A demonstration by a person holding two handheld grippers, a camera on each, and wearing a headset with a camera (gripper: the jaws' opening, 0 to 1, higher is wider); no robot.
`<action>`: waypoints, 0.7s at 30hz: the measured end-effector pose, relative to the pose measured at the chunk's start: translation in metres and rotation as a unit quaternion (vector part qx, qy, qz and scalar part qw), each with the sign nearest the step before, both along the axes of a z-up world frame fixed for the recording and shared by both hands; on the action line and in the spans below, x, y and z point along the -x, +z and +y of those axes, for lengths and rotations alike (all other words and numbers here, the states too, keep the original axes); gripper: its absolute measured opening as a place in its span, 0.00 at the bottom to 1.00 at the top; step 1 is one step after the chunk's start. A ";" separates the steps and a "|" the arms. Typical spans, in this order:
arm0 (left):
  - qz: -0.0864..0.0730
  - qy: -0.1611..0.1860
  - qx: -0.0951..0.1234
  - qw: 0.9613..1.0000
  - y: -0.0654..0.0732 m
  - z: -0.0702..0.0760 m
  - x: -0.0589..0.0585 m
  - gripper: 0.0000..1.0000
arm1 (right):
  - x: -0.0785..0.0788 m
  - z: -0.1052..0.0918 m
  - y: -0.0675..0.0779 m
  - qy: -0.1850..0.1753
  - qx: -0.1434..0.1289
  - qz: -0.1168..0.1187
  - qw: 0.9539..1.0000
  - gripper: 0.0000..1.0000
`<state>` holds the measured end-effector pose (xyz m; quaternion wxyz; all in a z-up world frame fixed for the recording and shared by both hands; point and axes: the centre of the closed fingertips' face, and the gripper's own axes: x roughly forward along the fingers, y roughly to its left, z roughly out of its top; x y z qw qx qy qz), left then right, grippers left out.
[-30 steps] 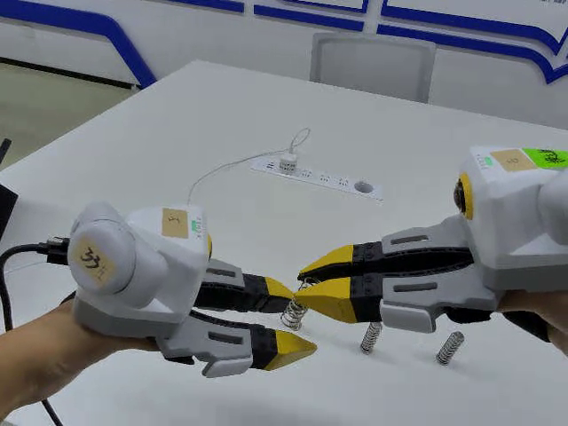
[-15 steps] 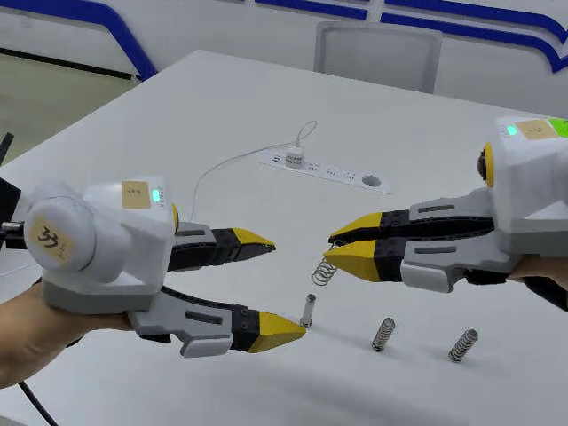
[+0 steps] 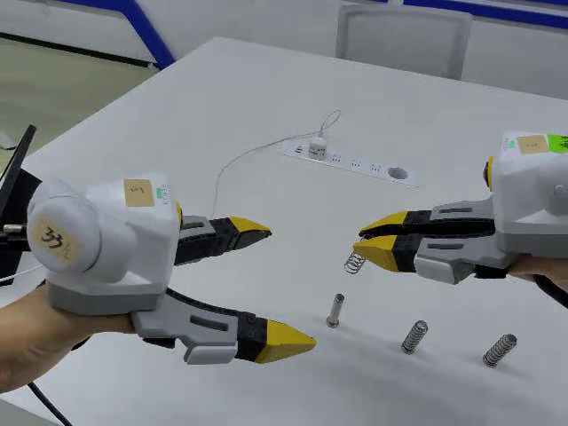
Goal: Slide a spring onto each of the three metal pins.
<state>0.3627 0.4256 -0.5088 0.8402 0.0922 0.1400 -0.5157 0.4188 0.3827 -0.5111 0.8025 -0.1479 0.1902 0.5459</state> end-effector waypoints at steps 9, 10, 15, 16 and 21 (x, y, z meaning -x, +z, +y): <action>0.008 0.010 -0.004 1.000 -0.011 0.003 -0.008 0.81 | -0.010 -0.001 -0.035 -0.012 0.025 0.015 1.000 0.10; 0.008 0.014 -0.004 1.000 -0.012 0.005 -0.010 0.82 | -0.011 -0.001 -0.037 -0.014 0.026 0.016 0.999 0.10; 0.009 0.030 0.006 1.000 -0.011 0.009 -0.016 0.85 | -0.015 0.001 -0.047 -0.019 0.029 0.024 0.999 0.10; 0.009 0.031 0.008 0.999 -0.010 0.010 -0.016 0.85 | -0.016 0.001 -0.049 -0.019 0.032 0.025 0.999 0.10; 0.010 0.036 0.004 0.999 -0.014 0.014 -0.017 0.86 | -0.014 0.003 -0.061 -0.017 0.039 0.039 0.998 0.10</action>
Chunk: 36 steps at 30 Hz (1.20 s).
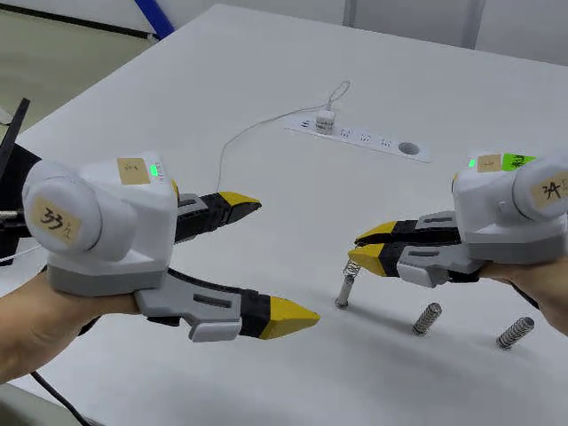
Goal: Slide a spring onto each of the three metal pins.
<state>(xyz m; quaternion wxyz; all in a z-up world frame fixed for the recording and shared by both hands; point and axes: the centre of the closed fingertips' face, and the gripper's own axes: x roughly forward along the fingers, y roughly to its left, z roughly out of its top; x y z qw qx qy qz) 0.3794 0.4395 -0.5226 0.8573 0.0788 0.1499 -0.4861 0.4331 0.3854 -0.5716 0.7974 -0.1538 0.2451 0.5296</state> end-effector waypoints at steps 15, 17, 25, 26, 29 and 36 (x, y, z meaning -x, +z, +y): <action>0.005 0.006 0.001 1.000 -0.004 0.005 0.001 0.82 | -0.003 -0.001 -0.004 -0.012 0.000 0.000 1.000 0.10; 0.005 0.005 0.001 1.000 -0.004 0.004 0.001 0.82 | -0.002 -0.002 -0.004 -0.014 0.001 0.003 1.000 0.10; 0.008 0.003 0.001 1.000 -0.007 0.001 0.002 0.81 | 0.004 -0.003 -0.011 -0.006 0.010 0.009 1.000 0.10; 0.008 0.002 -0.001 1.000 -0.007 0.001 0.003 0.81 | 0.004 -0.002 -0.014 -0.005 0.013 0.008 1.000 0.10; 0.009 -0.001 -0.002 1.000 -0.008 0.001 0.004 0.81 | 0.004 0.000 -0.020 0.000 0.021 0.006 1.000 0.10; 0.011 0.002 -0.002 1.000 -0.009 0.002 0.003 0.80 | 0.002 0.003 -0.039 0.004 0.051 -0.005 0.999 0.10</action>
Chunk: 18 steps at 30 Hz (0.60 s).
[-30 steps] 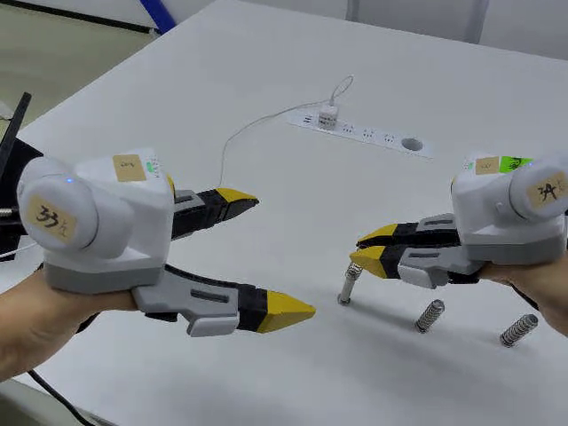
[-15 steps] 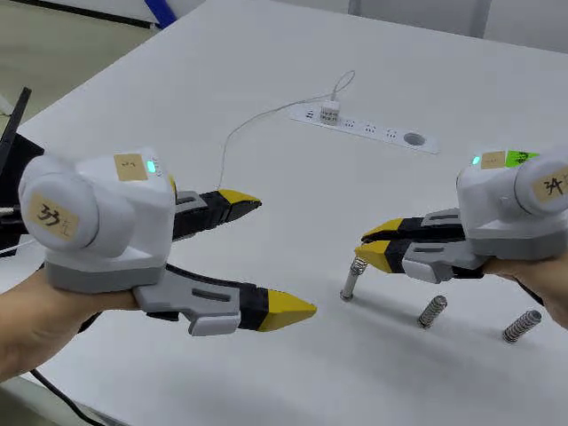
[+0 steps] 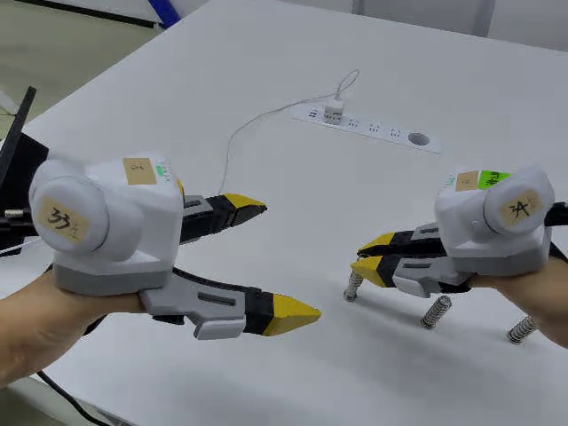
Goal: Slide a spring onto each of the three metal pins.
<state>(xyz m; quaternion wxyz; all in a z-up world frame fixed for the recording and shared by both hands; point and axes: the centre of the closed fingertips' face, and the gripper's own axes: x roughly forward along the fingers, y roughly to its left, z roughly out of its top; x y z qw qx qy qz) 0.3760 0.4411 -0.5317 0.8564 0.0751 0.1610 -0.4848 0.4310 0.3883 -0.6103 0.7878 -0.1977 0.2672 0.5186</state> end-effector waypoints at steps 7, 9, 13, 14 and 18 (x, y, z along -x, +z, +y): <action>0.004 -0.004 0.000 1.000 -0.003 -0.002 0.002 0.79 | 0.000 -0.004 -0.011 0.003 0.026 0.009 1.000 0.11; 0.005 -0.003 0.002 1.000 -0.003 -0.002 0.002 0.77 | 0.000 -0.005 -0.012 0.003 0.029 0.008 1.000 0.11; 0.007 -0.002 0.006 1.000 -0.004 -0.002 0.003 0.77 | 0.001 -0.006 -0.016 0.005 0.037 0.012 0.999 0.11; 0.007 -0.002 0.006 1.000 -0.004 -0.002 0.003 0.77 | 0.001 -0.006 -0.017 0.007 0.040 0.013 0.999 0.11; 0.008 -0.004 0.006 1.000 -0.004 -0.002 0.004 0.75 | 0.002 -0.005 -0.020 0.011 0.048 0.011 0.999 0.11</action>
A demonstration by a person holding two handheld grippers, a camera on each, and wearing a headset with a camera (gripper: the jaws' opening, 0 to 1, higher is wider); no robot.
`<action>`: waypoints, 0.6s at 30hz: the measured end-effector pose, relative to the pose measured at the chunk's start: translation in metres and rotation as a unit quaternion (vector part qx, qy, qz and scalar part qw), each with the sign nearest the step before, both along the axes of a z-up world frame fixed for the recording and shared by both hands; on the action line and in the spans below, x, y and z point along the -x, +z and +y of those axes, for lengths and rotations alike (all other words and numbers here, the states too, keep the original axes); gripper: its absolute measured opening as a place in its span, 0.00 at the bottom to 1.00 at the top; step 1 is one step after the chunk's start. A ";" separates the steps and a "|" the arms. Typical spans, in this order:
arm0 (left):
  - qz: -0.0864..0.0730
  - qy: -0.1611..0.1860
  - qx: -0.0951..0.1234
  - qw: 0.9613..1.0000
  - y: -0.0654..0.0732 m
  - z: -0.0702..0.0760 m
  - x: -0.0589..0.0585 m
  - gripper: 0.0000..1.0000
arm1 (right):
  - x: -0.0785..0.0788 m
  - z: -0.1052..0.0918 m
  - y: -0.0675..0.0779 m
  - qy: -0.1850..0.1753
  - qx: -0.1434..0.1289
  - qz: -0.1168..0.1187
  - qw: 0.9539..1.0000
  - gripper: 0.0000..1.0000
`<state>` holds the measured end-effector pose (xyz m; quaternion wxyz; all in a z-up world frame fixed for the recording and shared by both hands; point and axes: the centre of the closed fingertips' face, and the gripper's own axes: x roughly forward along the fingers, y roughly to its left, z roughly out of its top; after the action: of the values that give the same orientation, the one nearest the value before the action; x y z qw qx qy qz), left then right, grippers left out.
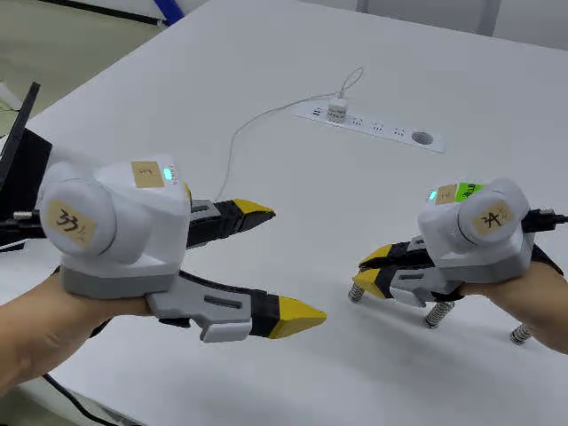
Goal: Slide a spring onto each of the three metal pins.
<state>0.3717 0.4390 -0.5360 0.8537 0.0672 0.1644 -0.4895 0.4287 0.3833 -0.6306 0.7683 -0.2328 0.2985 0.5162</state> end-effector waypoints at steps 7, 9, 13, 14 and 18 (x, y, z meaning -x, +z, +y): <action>0.005 -0.005 0.003 1.000 0.000 -0.002 0.004 0.75 | 0.000 -0.001 -0.005 0.007 0.014 -0.009 1.000 0.11; 0.007 -0.006 0.006 1.000 0.001 -0.003 0.005 0.74 | 0.000 -0.001 -0.005 0.006 0.016 -0.009 1.000 0.11; 0.005 -0.006 0.004 1.000 0.003 -0.004 0.006 0.74 | 0.000 -0.003 -0.006 0.006 0.020 -0.008 1.000 0.12; 0.004 -0.007 0.005 1.000 0.003 -0.005 0.006 0.74 | 0.000 -0.004 -0.006 0.006 0.022 -0.008 1.000 0.13; 0.004 -0.008 0.005 1.000 0.005 -0.006 0.007 0.74 | -0.002 -0.009 -0.004 -0.003 0.022 -0.011 1.000 0.18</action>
<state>0.3645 0.4327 -0.5313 0.8493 0.0624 0.1643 -0.4978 0.4308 0.3740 -0.6350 0.7678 -0.2546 0.3019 0.5046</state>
